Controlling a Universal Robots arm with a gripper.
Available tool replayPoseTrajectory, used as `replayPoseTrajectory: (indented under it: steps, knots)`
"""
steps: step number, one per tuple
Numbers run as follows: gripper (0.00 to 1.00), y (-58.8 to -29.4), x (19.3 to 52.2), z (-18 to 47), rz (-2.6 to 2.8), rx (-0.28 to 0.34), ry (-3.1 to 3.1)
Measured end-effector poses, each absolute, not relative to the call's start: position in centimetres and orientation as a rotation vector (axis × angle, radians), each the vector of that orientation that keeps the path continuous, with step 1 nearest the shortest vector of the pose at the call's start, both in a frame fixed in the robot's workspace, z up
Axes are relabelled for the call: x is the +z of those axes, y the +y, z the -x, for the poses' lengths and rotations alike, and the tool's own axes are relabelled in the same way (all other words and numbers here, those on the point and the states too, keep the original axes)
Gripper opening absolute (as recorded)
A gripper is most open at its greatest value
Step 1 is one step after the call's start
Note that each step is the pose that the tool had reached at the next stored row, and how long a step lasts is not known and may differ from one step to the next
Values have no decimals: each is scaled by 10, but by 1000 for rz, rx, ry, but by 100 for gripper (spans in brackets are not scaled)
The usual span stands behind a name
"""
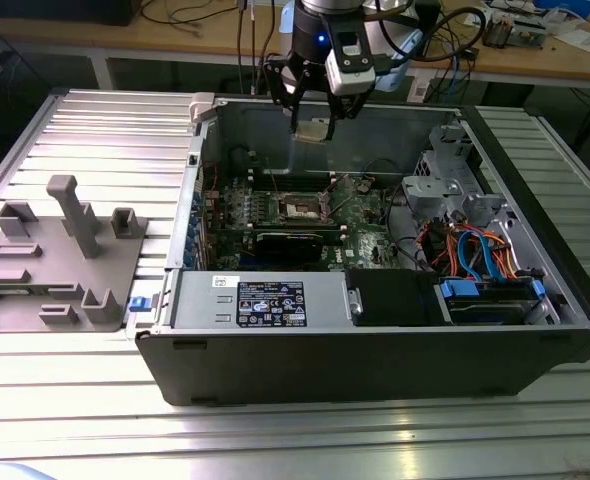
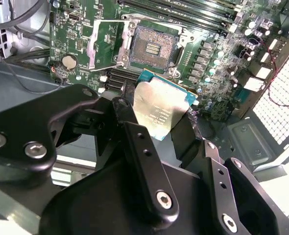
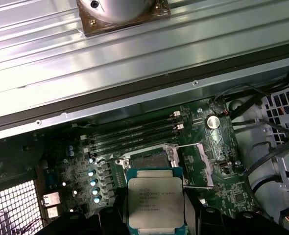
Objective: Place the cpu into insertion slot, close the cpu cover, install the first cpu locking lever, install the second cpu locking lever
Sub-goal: 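Place the cpu into insertion slot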
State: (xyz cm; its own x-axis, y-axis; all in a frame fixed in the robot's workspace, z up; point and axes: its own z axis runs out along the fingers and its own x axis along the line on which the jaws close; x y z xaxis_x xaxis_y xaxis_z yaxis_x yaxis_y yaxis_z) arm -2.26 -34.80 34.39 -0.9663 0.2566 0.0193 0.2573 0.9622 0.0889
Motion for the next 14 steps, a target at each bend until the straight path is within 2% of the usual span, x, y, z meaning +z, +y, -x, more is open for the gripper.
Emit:
replayPoseTrajectory:
  steps: [14]
  knots:
    - [54, -348, 344, 23, 514, -143, -3091]
